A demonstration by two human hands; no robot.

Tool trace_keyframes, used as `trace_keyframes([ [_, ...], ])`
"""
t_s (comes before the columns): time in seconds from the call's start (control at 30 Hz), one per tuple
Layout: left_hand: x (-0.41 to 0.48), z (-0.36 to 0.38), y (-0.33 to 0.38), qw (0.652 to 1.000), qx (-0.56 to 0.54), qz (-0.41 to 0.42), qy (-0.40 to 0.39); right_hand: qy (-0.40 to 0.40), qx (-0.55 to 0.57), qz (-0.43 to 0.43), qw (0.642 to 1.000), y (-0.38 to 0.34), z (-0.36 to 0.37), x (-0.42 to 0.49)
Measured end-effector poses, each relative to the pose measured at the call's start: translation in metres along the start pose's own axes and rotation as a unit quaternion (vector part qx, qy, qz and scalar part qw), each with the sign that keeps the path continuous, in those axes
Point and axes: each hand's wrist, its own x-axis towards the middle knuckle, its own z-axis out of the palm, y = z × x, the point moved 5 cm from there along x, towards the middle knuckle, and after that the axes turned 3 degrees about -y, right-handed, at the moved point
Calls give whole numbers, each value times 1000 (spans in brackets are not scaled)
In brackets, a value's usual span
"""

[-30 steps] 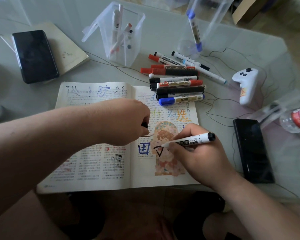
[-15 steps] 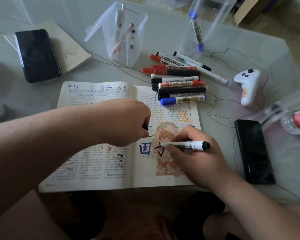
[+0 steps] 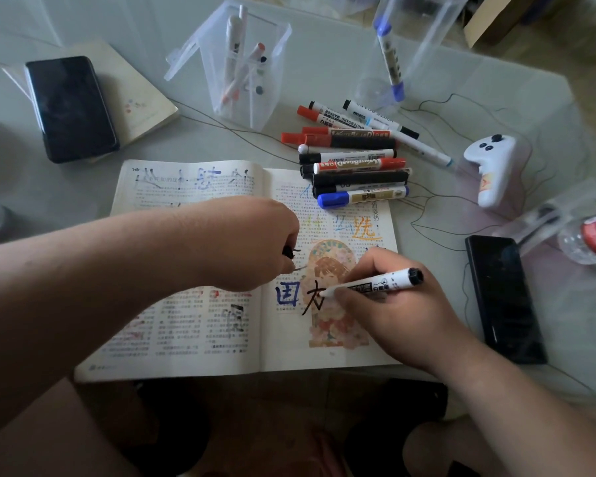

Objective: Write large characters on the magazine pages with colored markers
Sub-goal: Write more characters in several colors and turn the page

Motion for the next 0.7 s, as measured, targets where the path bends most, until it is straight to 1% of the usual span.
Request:
trace_keyframes([
  [0.1, 0, 1, 0, 1000, -1, -2, 0, -3, -22, -4, 1000, 1, 0, 1],
  [0.27, -1, -2, -1, 1000, -5, -5, 7, 11, 21, -21, 999, -3, 0, 0],
  [0.43, -1, -4, 1, 1000, -5, -3, 14, 9, 3, -20, 1000, -2, 3, 1],
  [0.5, -2, -4, 1, 1000, -3, -4, 13, 13, 25, -16, 999, -2, 0, 2],
  [0.57, -2, -3, 2, 1000, 0, -3, 12, 18, 58, -32, 998, -6, -6, 3],
  [0.7, -3, -5, 3, 999, -37, -9, 11, 2, 173, -59, 983, -10, -20, 4],
])
